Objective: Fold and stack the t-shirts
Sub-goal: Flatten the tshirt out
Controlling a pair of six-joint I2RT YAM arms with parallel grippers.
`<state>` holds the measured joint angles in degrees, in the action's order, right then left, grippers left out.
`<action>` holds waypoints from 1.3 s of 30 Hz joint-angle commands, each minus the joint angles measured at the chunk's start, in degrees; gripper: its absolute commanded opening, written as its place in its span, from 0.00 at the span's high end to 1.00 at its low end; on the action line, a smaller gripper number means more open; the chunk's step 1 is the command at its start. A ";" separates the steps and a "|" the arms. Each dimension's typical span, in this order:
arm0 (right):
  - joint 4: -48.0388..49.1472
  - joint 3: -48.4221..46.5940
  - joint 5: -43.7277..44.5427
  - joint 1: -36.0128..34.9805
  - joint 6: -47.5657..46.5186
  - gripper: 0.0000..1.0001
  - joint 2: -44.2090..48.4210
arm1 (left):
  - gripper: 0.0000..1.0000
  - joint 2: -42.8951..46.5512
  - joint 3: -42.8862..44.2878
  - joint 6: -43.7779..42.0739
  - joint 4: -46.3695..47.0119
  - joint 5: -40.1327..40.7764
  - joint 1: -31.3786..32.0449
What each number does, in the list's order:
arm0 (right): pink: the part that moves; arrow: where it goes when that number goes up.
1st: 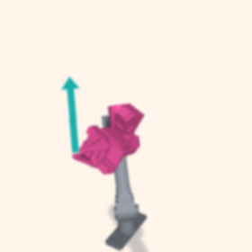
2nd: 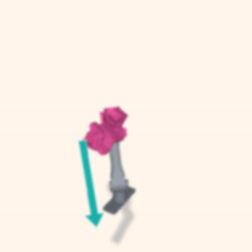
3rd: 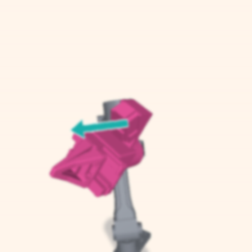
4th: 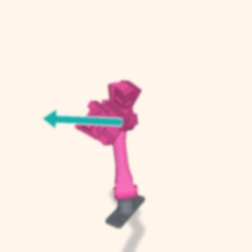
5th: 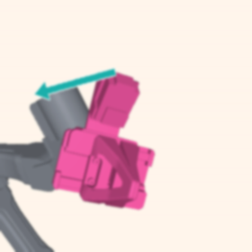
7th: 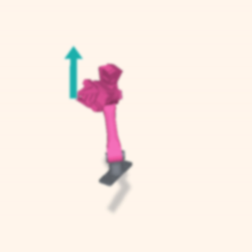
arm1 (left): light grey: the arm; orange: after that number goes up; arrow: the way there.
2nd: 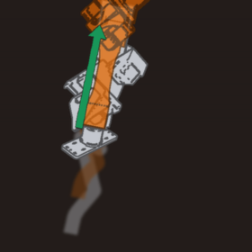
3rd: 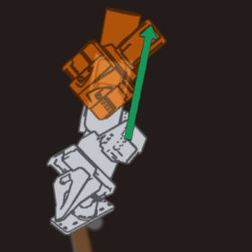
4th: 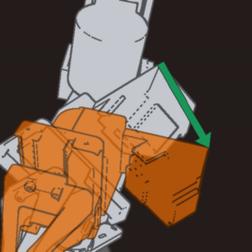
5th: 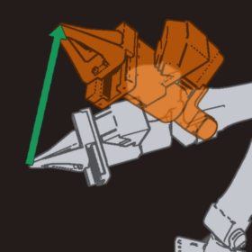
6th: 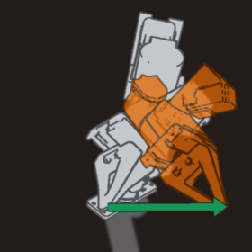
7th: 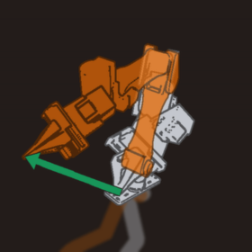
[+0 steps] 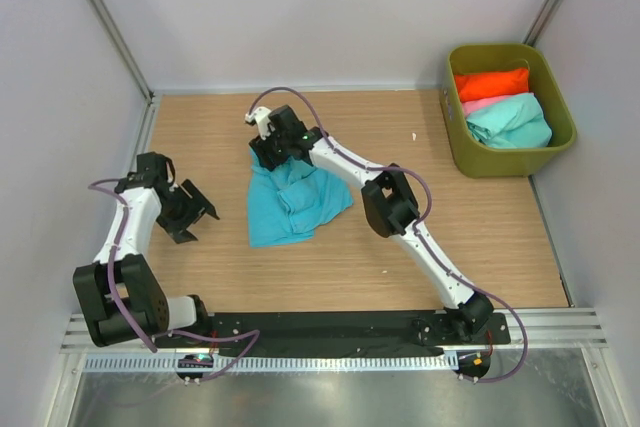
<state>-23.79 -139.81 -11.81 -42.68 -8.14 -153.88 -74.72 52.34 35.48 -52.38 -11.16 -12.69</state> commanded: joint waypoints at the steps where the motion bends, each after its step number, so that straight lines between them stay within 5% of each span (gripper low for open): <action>1: 1.65 -0.90 6.43 -0.92 -2.66 0.39 -1.06 | 0.28 0.80 -0.22 0.29 1.49 -2.02 -0.93; 6: 0.94 0.06 8.38 -0.83 -3.11 0.66 -0.46 | 0.28 0.36 -0.31 0.29 1.67 -2.55 -1.20; 12: 2.17 1.64 11.55 -0.83 -6.71 0.68 7.52 | 0.29 -1.83 -0.22 0.64 4.03 -5.35 -1.29; 16: 3.13 4.52 17.51 -0.83 -10.05 0.98 13.42 | 0.29 -5.43 0.92 -0.76 7.55 -12.28 -1.11; 27: 2.96 19.74 23.94 0.05 -17.35 0.99 37.76 | 0.29 -25.80 13.92 -4.81 8.78 -13.81 5.12; 31: 2.08 21.50 25.08 0.14 -18.49 0.99 41.20 | 0.38 -30.82 16.92 -5.60 8.79 -12.48 7.06; 39: 1.38 23.00 25.53 0.14 -19.02 0.99 43.76 | 0.36 -35.84 19.38 -6.22 13.17 -12.40 13.90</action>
<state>-22.98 -117.32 12.49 -42.52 -26.22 -112.22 -108.40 69.30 30.81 -43.51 -23.20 -1.85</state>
